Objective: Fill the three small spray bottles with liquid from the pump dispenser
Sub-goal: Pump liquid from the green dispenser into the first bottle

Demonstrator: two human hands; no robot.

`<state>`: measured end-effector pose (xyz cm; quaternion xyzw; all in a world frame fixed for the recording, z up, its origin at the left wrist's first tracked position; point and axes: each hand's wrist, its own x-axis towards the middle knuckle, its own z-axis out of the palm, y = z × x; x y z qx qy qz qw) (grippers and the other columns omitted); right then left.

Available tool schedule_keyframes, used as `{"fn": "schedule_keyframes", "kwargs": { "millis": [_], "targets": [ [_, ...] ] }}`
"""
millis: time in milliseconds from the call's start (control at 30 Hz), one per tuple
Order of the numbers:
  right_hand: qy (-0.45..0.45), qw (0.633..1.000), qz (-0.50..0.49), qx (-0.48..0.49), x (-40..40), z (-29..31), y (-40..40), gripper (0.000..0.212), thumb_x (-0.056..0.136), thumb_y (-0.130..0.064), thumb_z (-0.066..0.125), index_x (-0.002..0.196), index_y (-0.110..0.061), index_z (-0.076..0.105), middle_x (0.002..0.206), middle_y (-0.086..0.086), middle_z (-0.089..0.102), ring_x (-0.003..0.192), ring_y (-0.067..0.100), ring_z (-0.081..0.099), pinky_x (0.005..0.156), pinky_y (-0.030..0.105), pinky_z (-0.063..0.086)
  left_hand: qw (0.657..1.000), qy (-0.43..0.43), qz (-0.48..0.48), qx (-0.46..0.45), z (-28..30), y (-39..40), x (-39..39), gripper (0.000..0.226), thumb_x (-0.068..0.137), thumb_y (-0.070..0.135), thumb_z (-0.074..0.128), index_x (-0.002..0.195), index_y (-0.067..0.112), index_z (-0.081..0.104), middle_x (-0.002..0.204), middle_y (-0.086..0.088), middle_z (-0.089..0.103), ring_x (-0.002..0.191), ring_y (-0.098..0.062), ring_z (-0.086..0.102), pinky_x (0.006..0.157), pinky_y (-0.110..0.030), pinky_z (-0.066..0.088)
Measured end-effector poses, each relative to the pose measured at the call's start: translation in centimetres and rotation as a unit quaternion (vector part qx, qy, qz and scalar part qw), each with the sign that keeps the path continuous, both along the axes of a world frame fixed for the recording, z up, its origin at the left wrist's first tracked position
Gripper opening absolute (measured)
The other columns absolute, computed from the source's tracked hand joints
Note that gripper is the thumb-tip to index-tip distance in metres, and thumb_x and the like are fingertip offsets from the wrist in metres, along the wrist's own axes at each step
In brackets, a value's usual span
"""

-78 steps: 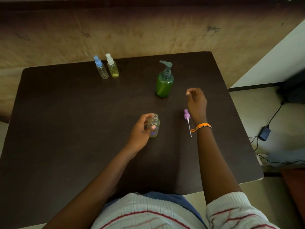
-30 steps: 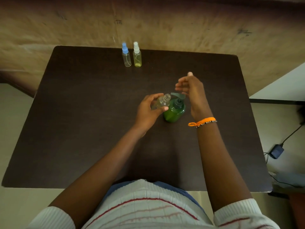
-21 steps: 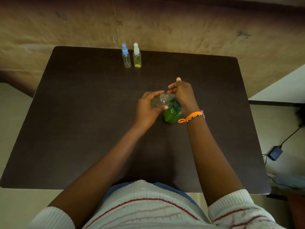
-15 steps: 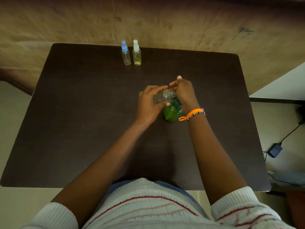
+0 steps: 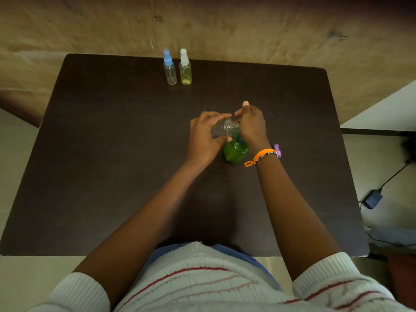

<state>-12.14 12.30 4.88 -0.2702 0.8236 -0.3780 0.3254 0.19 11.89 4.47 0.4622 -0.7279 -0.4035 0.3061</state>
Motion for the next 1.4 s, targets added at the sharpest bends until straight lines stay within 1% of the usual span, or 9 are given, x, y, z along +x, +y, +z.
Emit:
{"fn": "schedule_keyframes", "kwargs": {
  "millis": [400,567,800,867,967,1100,1200,1300,1400],
  "targets": [
    [0.023,1.0,-0.001,0.0,0.1,-0.3,0.2,0.052,0.103,-0.045,0.029,0.078,-0.016,0.064,0.106,0.01,0.068,0.102,0.026,0.059,0.09,0.037,0.042,1.0,-0.01,-0.01,-0.008,-0.5,-0.2,-0.1,0.052,0.061,0.012,0.079,0.111,0.02,0.065,0.11,0.001,0.059,0.107,-0.022,0.052,0.083,0.004,0.017],
    [-0.024,0.999,0.019,0.01,-0.4,0.3,-0.1,0.059,0.102,-0.05,0.028,0.062,-0.02,0.058,0.085,0.004,0.064,0.088,0.021,0.056,0.084,0.035,0.042,1.0,0.004,-0.015,-0.01,-0.3,-0.3,-0.1,0.052,0.061,0.013,0.079,0.11,0.021,0.066,0.109,0.0,0.06,0.106,-0.023,0.054,0.083,0.003,0.02],
    [0.033,0.999,-0.009,0.006,0.1,-0.5,0.3,0.056,0.1,-0.053,0.03,0.074,-0.016,0.063,0.103,0.012,0.07,0.1,0.029,0.061,0.091,0.04,0.044,1.0,-0.001,-0.014,0.002,-0.6,-0.3,-0.2,0.052,0.06,0.011,0.079,0.109,0.02,0.066,0.107,0.004,0.059,0.104,-0.02,0.054,0.084,0.0,0.024],
    [0.019,1.0,-0.006,0.005,0.0,-0.2,0.1,0.057,0.099,-0.054,0.031,0.065,-0.019,0.06,0.101,0.012,0.07,0.098,0.029,0.061,0.09,0.039,0.045,1.0,-0.001,-0.011,0.007,-0.5,-0.3,-0.1,0.052,0.06,0.011,0.079,0.11,0.02,0.066,0.107,0.004,0.059,0.105,-0.021,0.054,0.09,-0.006,0.03],
    [-0.018,1.0,0.007,0.006,-0.3,0.2,0.0,0.057,0.1,-0.052,0.034,0.06,-0.02,0.059,0.082,0.003,0.065,0.087,0.022,0.057,0.082,0.033,0.042,1.0,0.017,-0.013,0.015,-0.2,-0.3,-0.1,0.053,0.058,0.013,0.079,0.11,0.02,0.066,0.108,0.0,0.06,0.103,-0.024,0.057,0.096,-0.034,0.043],
    [-0.029,0.999,-0.016,-0.031,-0.3,-0.4,-0.2,0.058,0.103,-0.04,0.036,0.053,-0.02,0.056,0.064,-0.004,0.057,0.083,0.021,0.056,0.084,0.036,0.044,0.999,0.03,-0.01,0.013,0.0,-0.1,-0.2,0.054,0.055,0.014,0.078,0.108,0.017,0.067,0.106,-0.001,0.061,0.101,-0.022,0.059,0.095,-0.045,0.043],
    [-0.019,0.999,-0.02,-0.039,-0.2,-0.8,0.0,0.058,0.104,-0.036,0.034,0.052,-0.02,0.056,0.063,-0.003,0.057,0.083,0.023,0.057,0.087,0.038,0.046,1.0,0.022,-0.008,0.018,-0.4,-0.1,-0.2,0.053,0.056,0.012,0.079,0.108,0.018,0.067,0.107,-0.001,0.062,0.102,-0.021,0.058,0.097,-0.039,0.042],
    [-0.037,0.999,-0.006,-0.034,-0.4,-0.5,-0.1,0.058,0.104,-0.035,0.033,0.054,-0.019,0.057,0.065,-0.002,0.058,0.084,0.023,0.058,0.086,0.036,0.046,1.0,0.006,-0.01,0.016,-0.2,-0.2,-0.2,0.052,0.059,0.012,0.079,0.109,0.021,0.066,0.109,0.0,0.061,0.104,-0.019,0.056,0.093,-0.014,0.031],
    [-0.069,0.997,-0.002,-0.022,-0.6,-0.2,-0.2,0.058,0.104,-0.038,0.033,0.057,-0.016,0.058,0.067,0.001,0.059,0.084,0.023,0.058,0.079,0.033,0.043,1.0,0.012,-0.008,0.012,0.2,-0.2,-0.2,0.052,0.06,0.011,0.079,0.109,0.02,0.066,0.109,0.002,0.06,0.104,-0.018,0.056,0.093,-0.02,0.034]
  ]
}}
